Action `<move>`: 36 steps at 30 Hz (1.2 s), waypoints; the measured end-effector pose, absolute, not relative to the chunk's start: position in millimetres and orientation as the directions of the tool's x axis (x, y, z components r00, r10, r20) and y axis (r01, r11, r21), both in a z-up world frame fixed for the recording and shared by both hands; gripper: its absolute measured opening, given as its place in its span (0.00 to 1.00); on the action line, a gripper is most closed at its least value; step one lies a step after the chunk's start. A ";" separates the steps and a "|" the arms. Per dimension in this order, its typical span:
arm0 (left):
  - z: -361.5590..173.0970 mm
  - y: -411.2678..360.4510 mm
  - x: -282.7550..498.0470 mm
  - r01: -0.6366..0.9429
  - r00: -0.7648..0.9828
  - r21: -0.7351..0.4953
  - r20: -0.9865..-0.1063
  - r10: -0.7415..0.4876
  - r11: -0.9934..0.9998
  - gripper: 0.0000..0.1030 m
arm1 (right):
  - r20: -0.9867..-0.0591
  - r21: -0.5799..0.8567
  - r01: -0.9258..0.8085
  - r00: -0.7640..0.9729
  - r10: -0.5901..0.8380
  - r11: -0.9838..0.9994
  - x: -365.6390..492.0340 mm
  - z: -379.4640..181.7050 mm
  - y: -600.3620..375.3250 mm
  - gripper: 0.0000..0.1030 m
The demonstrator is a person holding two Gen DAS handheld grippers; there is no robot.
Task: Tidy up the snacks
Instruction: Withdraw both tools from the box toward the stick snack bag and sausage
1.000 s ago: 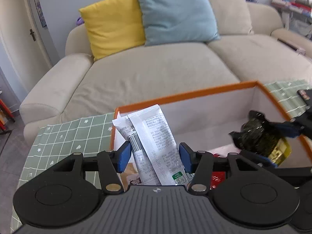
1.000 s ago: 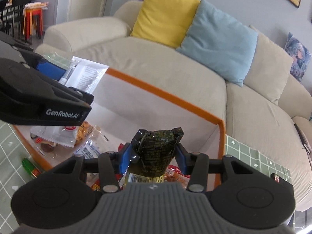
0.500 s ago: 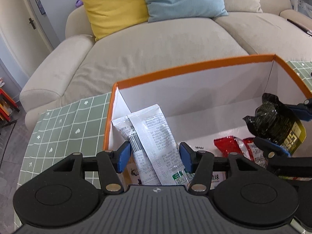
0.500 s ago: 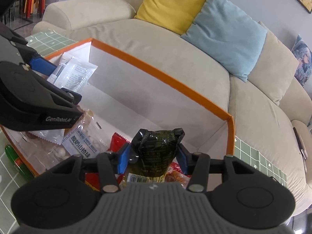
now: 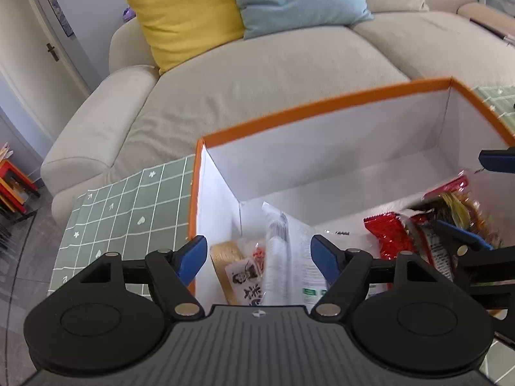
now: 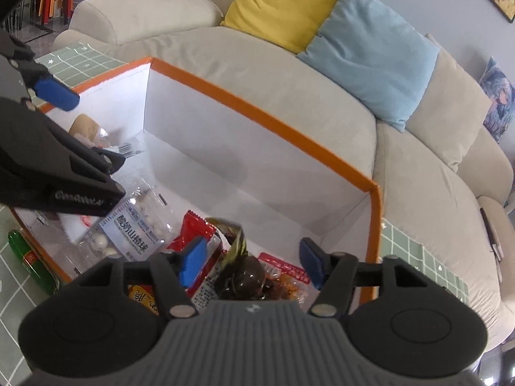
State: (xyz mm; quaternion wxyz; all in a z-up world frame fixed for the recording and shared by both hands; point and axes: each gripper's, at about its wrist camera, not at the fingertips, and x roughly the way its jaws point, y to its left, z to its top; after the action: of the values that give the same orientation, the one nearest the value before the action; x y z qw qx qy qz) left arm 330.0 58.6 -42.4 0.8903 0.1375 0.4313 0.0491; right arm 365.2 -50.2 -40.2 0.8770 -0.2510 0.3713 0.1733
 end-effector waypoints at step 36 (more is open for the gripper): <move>4.3 76.1 148.0 -0.085 0.803 0.013 -0.591 0.076 0.996 0.87 | -0.517 -0.093 -0.339 0.820 0.245 0.936 182.5 8.1 -108.7 0.70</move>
State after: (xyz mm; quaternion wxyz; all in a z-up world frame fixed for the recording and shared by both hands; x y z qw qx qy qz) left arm 148.0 76.1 4.3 0.9495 -0.0070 0.3107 0.0425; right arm 182.5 -108.7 8.1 0.9496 -0.0907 0.2576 0.1537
